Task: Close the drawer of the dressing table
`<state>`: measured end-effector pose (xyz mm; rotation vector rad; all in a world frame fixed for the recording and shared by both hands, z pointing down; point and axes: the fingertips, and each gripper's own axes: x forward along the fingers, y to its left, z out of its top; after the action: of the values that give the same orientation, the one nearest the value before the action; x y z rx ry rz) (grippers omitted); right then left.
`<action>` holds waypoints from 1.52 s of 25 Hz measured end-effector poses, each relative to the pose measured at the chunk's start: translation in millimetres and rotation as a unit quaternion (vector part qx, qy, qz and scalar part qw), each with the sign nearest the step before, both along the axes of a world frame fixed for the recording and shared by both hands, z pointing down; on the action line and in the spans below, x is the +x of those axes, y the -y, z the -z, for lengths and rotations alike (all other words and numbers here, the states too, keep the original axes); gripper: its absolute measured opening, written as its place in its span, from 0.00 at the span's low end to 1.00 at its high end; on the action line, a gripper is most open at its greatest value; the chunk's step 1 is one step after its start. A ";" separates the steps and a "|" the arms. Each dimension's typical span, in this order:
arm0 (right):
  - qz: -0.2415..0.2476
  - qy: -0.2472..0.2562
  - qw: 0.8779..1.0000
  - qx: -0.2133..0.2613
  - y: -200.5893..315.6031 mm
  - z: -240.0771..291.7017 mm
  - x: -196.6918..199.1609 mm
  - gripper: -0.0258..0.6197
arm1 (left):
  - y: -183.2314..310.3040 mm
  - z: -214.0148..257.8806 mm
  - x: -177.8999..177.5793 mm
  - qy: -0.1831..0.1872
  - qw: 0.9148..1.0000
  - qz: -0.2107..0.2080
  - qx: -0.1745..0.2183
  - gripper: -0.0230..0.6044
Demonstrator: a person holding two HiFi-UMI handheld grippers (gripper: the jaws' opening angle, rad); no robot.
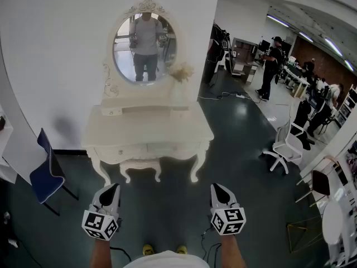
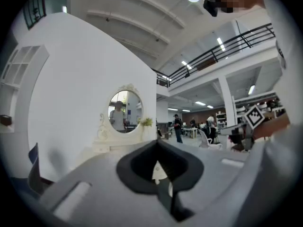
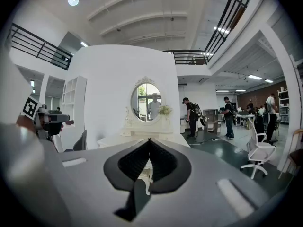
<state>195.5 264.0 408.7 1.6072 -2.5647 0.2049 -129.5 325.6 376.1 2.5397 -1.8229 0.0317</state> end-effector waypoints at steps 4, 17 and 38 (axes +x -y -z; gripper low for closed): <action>-0.001 -0.004 1.000 0.001 -2.1 -0.1 -3.0 0.04 | -0.9 -0.3 0.4 0.005 1.000 -0.003 -0.001 0.03; -0.010 -0.021 1.000 0.015 -8.6 1.0 -11.6 0.04 | -1.3 -3.4 2.2 0.003 1.000 -0.013 -0.006 0.03; -0.020 -0.028 0.999 0.019 -9.2 4.2 -28.6 0.15 | 0.2 -4.4 -3.0 0.007 1.000 -0.020 -0.014 0.03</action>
<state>166.9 273.2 404.5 1.6529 -2.5110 0.1142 -132.5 325.4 380.5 2.5630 -1.7616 0.0751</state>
